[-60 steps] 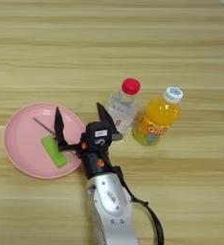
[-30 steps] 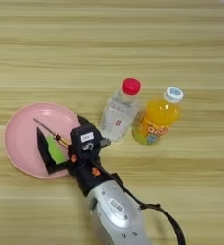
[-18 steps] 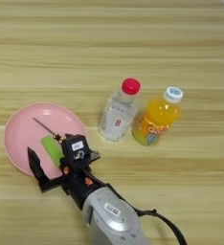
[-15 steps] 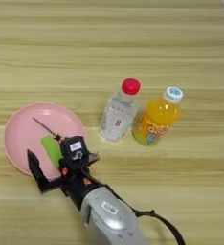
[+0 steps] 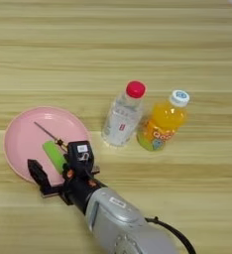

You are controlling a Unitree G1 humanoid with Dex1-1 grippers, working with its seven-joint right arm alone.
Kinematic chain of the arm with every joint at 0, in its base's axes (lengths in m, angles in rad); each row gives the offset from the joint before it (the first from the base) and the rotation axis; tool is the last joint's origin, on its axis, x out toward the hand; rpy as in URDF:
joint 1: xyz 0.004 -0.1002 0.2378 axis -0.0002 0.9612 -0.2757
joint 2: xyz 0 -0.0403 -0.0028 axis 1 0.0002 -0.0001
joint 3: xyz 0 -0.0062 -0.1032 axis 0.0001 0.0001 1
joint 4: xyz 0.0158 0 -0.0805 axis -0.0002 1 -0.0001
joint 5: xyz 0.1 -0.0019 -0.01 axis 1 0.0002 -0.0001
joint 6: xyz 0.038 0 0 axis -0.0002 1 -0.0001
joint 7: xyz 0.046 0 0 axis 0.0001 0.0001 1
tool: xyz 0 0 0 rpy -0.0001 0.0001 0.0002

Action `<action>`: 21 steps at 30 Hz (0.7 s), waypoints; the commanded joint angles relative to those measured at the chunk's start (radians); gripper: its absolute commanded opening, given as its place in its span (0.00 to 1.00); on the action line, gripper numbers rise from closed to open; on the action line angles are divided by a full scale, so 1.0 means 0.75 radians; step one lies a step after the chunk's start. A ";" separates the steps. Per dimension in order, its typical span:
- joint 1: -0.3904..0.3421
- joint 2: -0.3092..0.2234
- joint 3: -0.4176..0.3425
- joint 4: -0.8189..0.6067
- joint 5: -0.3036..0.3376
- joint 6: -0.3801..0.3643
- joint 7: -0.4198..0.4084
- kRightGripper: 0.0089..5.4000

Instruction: Move the objects on the table

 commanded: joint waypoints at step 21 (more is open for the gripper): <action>-0.071 -0.030 0.007 0.099 0.003 -0.081 -0.023 0.99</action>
